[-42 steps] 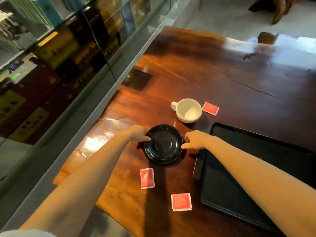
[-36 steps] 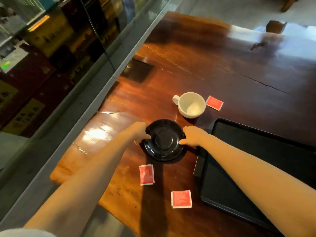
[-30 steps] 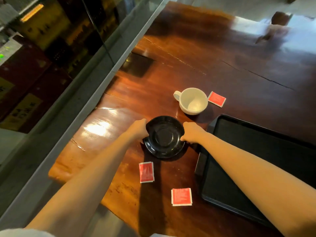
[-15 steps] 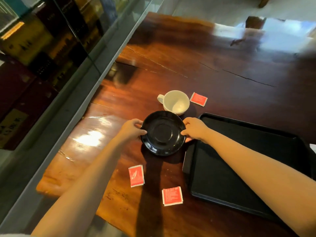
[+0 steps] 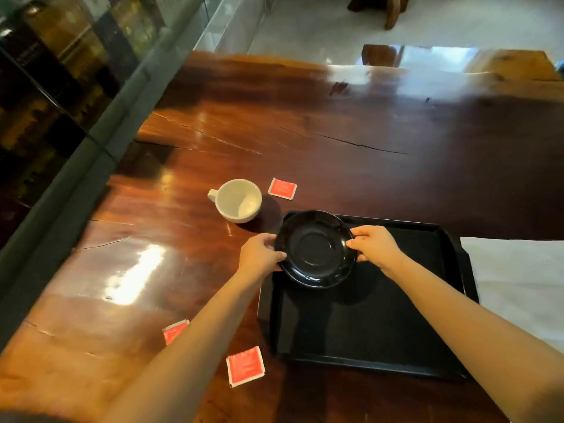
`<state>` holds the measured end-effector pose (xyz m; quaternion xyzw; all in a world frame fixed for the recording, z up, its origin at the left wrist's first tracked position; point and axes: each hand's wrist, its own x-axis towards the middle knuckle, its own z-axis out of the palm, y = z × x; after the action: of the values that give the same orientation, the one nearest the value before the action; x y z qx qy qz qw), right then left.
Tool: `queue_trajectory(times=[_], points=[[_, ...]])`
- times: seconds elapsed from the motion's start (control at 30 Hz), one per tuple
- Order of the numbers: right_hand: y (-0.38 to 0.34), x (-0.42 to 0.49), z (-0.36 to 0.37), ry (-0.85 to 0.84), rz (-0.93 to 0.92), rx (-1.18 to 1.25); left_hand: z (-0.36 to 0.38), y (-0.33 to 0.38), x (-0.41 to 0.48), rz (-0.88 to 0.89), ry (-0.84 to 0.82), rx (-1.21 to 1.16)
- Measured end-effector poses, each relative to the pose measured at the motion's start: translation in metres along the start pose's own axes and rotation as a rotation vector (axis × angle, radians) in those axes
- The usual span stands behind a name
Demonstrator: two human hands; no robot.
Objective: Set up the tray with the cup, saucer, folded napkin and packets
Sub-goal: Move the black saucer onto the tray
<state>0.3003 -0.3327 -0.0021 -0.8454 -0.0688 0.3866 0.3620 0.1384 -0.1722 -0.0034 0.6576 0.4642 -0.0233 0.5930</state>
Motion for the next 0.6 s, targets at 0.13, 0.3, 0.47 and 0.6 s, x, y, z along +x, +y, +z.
queue_trajectory(times=[0.13,0.3,0.47,0.6], points=[[0.017,0.012,-0.007,0.051,0.013,-0.062,0.028,0.001,0.006,-0.034,0.061,0.079],[0.028,0.026,0.003,0.076,-0.015,-0.119,0.039,-0.006,0.017,-0.005,0.144,0.323],[0.031,0.035,0.007,0.141,-0.031,-0.173,0.049,-0.009,0.025,-0.002,0.143,0.408],[0.033,0.042,0.002,0.134,-0.033,-0.172,0.059,-0.009,0.028,0.026,0.161,0.470]])
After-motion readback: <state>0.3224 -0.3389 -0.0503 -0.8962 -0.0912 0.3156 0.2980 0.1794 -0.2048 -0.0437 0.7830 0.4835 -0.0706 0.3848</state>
